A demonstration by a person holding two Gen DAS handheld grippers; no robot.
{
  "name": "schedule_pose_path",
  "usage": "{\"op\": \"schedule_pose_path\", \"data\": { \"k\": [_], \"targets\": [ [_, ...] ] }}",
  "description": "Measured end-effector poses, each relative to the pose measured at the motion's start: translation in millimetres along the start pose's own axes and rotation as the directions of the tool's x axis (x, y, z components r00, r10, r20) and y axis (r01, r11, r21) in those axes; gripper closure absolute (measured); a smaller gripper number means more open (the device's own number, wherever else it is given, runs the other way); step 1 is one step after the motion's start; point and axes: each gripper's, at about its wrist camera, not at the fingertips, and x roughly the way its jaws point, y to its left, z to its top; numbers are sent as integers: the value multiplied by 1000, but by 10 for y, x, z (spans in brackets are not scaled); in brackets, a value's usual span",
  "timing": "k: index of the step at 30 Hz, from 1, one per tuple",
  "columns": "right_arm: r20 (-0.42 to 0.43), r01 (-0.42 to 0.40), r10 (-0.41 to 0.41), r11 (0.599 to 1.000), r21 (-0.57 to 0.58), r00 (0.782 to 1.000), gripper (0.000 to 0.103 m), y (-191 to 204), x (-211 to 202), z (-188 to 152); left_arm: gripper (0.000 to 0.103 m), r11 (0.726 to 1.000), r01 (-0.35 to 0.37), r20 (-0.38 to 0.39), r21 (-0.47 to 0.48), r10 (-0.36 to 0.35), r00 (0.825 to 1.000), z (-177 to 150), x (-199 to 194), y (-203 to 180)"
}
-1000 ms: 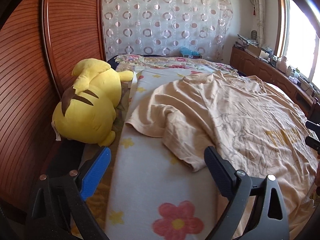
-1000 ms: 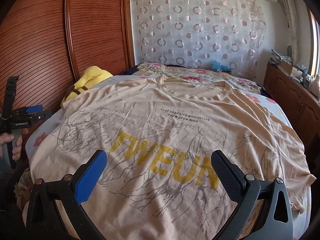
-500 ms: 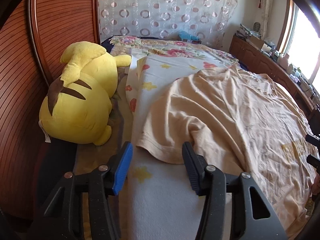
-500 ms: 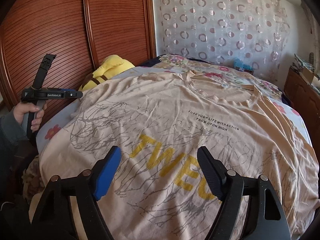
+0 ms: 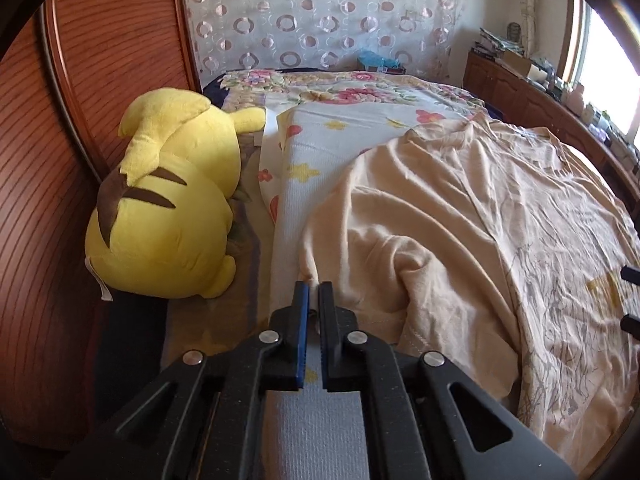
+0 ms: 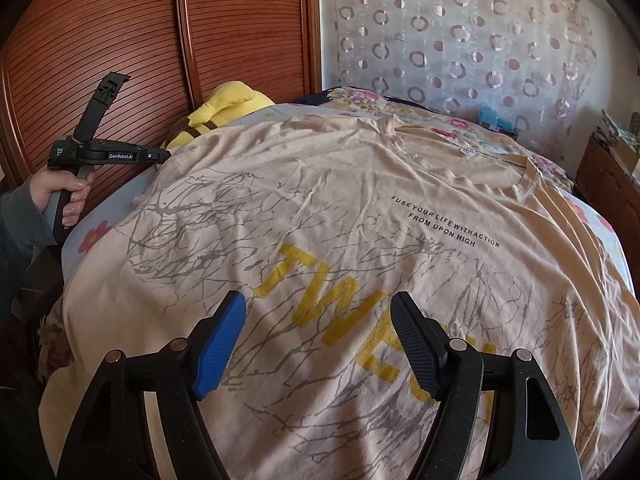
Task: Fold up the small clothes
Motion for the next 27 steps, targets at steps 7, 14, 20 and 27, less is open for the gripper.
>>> {"op": "schedule_pose_path", "data": {
  "k": [7, 14, 20, 27],
  "targets": [
    [9, 3, -3, 1000, 2, 1000, 26, 27, 44, -1, 100, 997, 73, 118, 31, -76, 990, 306, -316, -263],
    [15, 9, -9, 1000, 8, 1000, 26, 9, 39, -3, 100, 967, 238, 185, 96, -252, 950, 778, -559, -865],
    [19, 8, -9, 1000, 6, 1000, 27, 19, 27, -17, 100, 932, 315, 189, 181, -347, 919, 958, -693, -1388],
    [20, -2, 2, 1000, 16, 1000, 27, -8, 22, -22, 87, 929, 313, 179, 199, -348, 920, 998, -717, -1569]
  ]
}}
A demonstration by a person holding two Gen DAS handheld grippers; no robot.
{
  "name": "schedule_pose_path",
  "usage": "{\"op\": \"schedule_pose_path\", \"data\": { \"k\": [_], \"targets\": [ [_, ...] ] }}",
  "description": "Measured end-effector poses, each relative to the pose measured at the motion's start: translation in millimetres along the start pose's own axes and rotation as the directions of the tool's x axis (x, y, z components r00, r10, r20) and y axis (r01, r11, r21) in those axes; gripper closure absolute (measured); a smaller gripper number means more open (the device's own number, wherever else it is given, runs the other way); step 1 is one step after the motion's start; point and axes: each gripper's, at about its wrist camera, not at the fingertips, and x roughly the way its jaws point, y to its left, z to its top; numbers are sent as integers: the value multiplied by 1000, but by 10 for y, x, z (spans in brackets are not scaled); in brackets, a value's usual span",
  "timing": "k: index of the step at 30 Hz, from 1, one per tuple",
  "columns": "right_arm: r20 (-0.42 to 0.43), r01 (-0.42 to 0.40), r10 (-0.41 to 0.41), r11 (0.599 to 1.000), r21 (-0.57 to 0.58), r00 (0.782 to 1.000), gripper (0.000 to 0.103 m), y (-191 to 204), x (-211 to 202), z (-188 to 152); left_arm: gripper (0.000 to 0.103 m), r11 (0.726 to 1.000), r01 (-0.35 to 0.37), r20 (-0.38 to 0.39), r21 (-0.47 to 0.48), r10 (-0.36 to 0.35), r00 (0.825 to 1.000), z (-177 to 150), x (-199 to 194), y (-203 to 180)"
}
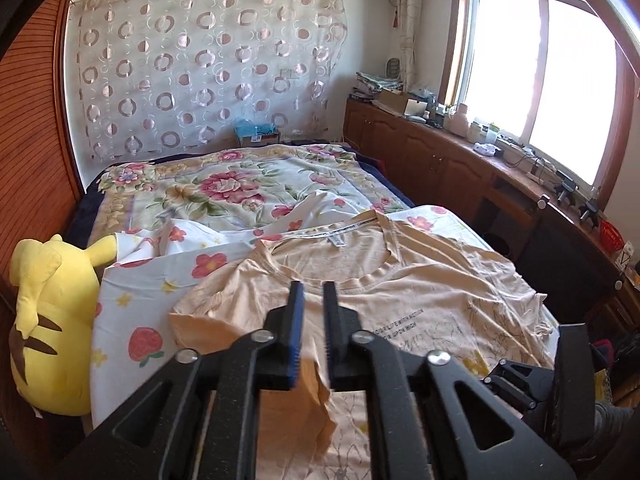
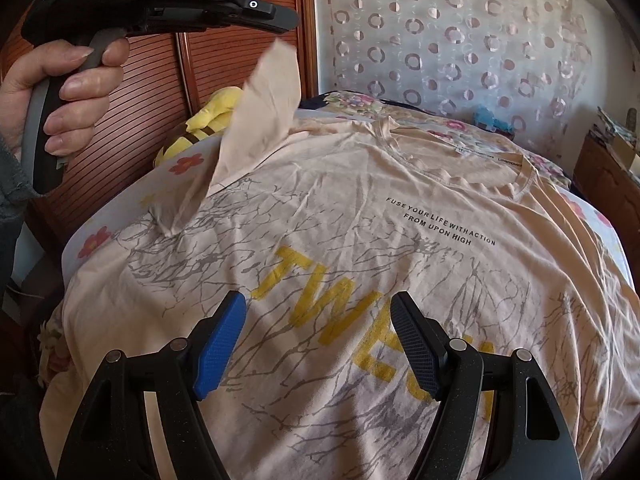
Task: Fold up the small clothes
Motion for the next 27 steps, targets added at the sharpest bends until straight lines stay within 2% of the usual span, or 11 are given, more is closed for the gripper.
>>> {"op": "schedule_pose_path", "data": {
  "k": [3, 5, 8, 10, 11, 13, 17, 23, 27],
  "targets": [
    [-1, -5, 5, 1000, 4, 1000, 27, -13, 4, -4, 81, 1000, -9, -21, -7, 9, 1000, -98, 22, 104],
    [-2, -6, 6, 1000, 4, 1000, 27, -14, 9, -1, 71, 999, -36, -49, -12, 35, 998, -210, 48, 207],
    [-1, -6, 6, 1000, 5, 1000, 27, -15, 8, -3, 65, 997, -72, -100, -9, 70, 992, -405, 126, 314],
    [0, -7, 7, 1000, 9, 1000, 27, -23, 12, -2, 62, 994, -109, -139, -2, 108, 984, -579, 160, 409],
    [0, -8, 8, 1000, 10, 1000, 26, -30, 16, 0, 55, 992, -127, -155, 0, 126, 980, -670, 168, 471],
    [1, -8, 8, 1000, 12, 1000, 26, -30, 17, -2, 47, 988, -152, -183, -4, 148, 972, -824, 190, 586],
    [-4, -11, 11, 1000, 10, 1000, 26, -18, 20, 1, 36, 977, -212, -234, -25, 200, 951, -1043, 232, 851],
    [-9, -13, 13, 1000, 11, 1000, 26, -27, 29, 6, 32, 973, -227, -286, -41, 206, 936, -1178, 329, 1017],
    [-15, -17, 18, 1000, 6, 1000, 27, -18, 39, 10, 32, 973, -222, -267, -56, 200, 943, -1209, 329, 1028]
  ]
}}
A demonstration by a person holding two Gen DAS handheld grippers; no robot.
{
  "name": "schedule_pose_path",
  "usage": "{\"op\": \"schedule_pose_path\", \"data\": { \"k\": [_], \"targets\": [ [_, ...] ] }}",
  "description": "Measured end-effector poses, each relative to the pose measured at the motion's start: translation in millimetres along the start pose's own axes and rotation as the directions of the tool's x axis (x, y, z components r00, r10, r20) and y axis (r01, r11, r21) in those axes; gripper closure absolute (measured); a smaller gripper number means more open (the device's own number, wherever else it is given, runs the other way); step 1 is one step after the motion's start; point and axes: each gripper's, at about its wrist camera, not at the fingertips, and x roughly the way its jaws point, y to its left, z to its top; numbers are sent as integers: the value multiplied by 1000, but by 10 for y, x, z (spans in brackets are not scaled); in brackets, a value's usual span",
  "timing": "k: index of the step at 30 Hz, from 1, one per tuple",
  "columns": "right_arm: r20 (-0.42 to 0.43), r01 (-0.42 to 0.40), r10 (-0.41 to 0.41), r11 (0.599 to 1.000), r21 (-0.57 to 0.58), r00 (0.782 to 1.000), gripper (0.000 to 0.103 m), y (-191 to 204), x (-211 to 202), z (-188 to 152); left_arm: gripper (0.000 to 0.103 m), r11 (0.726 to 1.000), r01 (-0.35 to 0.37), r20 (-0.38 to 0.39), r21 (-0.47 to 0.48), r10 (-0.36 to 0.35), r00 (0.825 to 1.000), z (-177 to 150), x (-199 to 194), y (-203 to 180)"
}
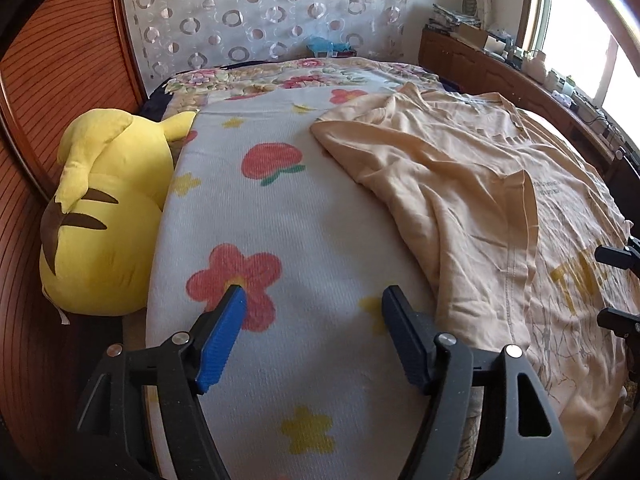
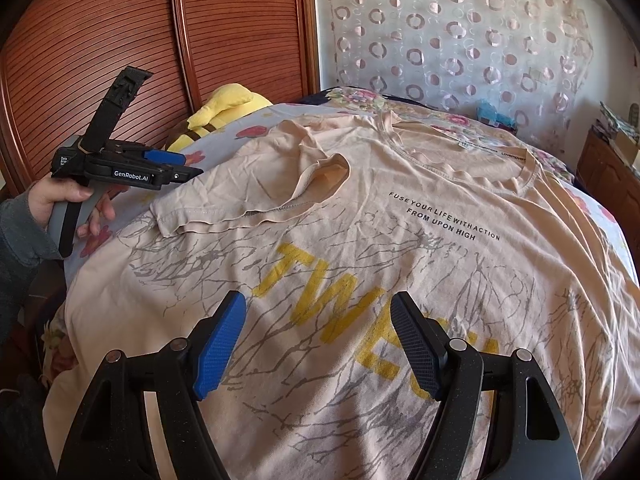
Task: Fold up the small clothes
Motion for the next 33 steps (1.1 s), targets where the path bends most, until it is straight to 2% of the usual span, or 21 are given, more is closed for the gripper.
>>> {"op": "schedule_pose_path", "data": {
  "k": [2, 7, 8, 9, 12, 13, 14, 20, 29, 31, 33],
  "targets": [
    [-4, 1, -1, 1000, -5, 1000, 27, 3, 6, 0, 27, 1000, -4, 15, -1, 4, 1000, -7, 2, 15],
    [-5, -6, 6, 1000, -4, 1000, 27, 7, 0, 2, 27, 1000, -1, 33, -4, 1, 999, -28, 5, 26],
    [-4, -4, 4, 1000, -12, 1000, 27, 15, -8, 10, 21, 1000, -1, 31, -4, 1, 1000, -37, 9, 27],
    [-4, 1, -1, 1000, -24, 1000, 28, 30, -16, 21, 19, 1000, -3, 22, -6, 3, 1000, -38, 19, 31],
    [-12, -33, 32, 998, -48, 999, 42, 108, 6, 86, 17, 1000, -4, 20, -12, 4, 1000, -46, 0, 30],
    [-13, -47, 46, 997, -57, 999, 51, 141, 12, 117, 17, 1000, -4, 20, -11, 5, 1000, -49, -9, 26],
    [-14, -61, 60, 995, -75, 998, 53, 194, 22, 161, 17, 1000, -3, 19, -12, 3, 1000, -42, -8, 32],
    [-30, -149, 146, 974, -168, 989, 59, 505, 137, 418, 17, 999, -17, 16, -43, 18, 1000, -143, -139, 115],
    [-123, -273, 249, 927, -258, 961, 65, 948, 533, 670, 17, 991, 0, 122, -136, 17, 992, -494, -674, 349],
    [-145, -268, 235, 919, -290, 961, 68, 1047, 627, 664, 17, 990, -5, 134, -143, 24, 991, -532, -734, 363],
    [-159, -231, 187, 916, -329, 969, 75, 1119, 738, 651, 17, 989, -13, 143, -146, 34, 989, -569, -777, 366]
  ]
}}
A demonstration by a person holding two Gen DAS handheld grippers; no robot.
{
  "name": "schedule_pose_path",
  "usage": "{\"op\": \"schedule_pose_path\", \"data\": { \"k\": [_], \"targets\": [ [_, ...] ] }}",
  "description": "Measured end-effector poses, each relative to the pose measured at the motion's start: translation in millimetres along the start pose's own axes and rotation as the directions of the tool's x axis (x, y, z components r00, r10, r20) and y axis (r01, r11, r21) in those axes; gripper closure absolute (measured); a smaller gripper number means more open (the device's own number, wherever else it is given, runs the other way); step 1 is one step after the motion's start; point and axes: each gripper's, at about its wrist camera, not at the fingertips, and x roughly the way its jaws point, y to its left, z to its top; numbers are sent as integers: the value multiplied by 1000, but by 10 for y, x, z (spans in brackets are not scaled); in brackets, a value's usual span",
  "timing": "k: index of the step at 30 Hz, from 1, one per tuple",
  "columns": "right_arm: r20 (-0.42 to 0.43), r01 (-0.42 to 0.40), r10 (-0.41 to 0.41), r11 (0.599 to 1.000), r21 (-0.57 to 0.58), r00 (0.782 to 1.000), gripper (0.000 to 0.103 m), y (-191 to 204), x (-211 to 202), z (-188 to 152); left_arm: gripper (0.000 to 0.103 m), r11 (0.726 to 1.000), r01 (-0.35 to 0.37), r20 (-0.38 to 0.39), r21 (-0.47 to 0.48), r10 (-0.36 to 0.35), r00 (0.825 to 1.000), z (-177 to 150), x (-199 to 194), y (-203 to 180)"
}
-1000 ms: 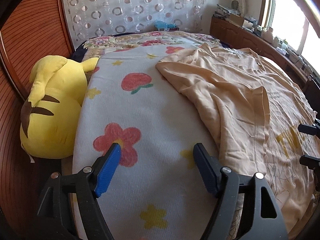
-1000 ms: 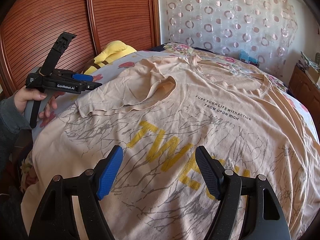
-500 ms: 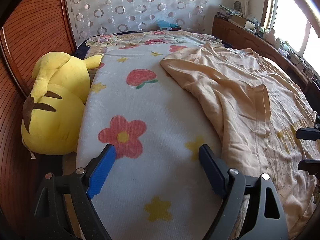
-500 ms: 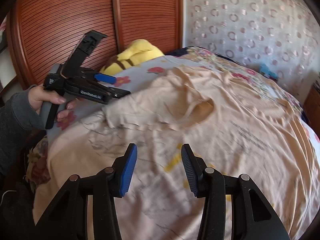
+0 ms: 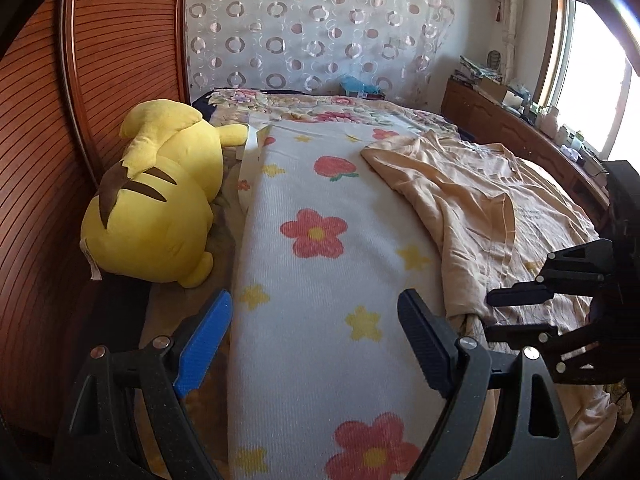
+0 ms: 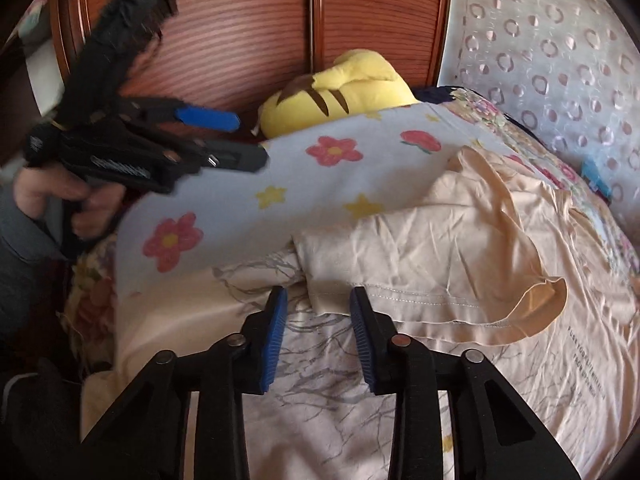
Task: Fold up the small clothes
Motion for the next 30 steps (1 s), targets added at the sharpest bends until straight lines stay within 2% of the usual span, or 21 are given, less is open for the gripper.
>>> {"op": "schedule_pose_path", "data": {
  "k": [2, 4, 7, 13, 18, 23, 25, 30],
  "targets": [
    [4, 46, -46, 999, -15, 999, 92, -9, 55, 10, 17, 1000, 3, 5, -3, -3, 1000, -19, -17, 1],
    [4, 61, -61, 998, 9, 998, 96, -66, 51, 24, 17, 1000, 11, 2, -8, -11, 1000, -34, -18, -8],
    [45, 68, -69, 998, 18, 997, 97, -80, -84, 22, 17, 999, 38, 14, -17, -37, 999, -39, -49, -55],
    [108, 100, -103, 994, 31, 989, 97, -198, -607, -114, 17, 999, 52, 37, -9, -52, 998, -30, -104, -182],
    [62, 85, -87, 996, 35, 994, 97, -225, -693, -311, 17, 998, 57, 36, 11, -57, 998, -10, -73, -292],
    [51, 113, -118, 989, 99, 992, 72, -445, -730, -377, 17, 998, 52, 30, 22, -52, 998, -6, -29, -376],
    [68, 121, -132, 983, 137, 989, 67, -543, -768, -381, 17, 998, 53, 30, 25, -54, 998, -9, -9, -412],
    [53, 153, -172, 955, 252, 984, 65, -911, -575, -260, 17, 998, 56, 30, 26, -57, 998, 31, 77, -482]
  ]
}}
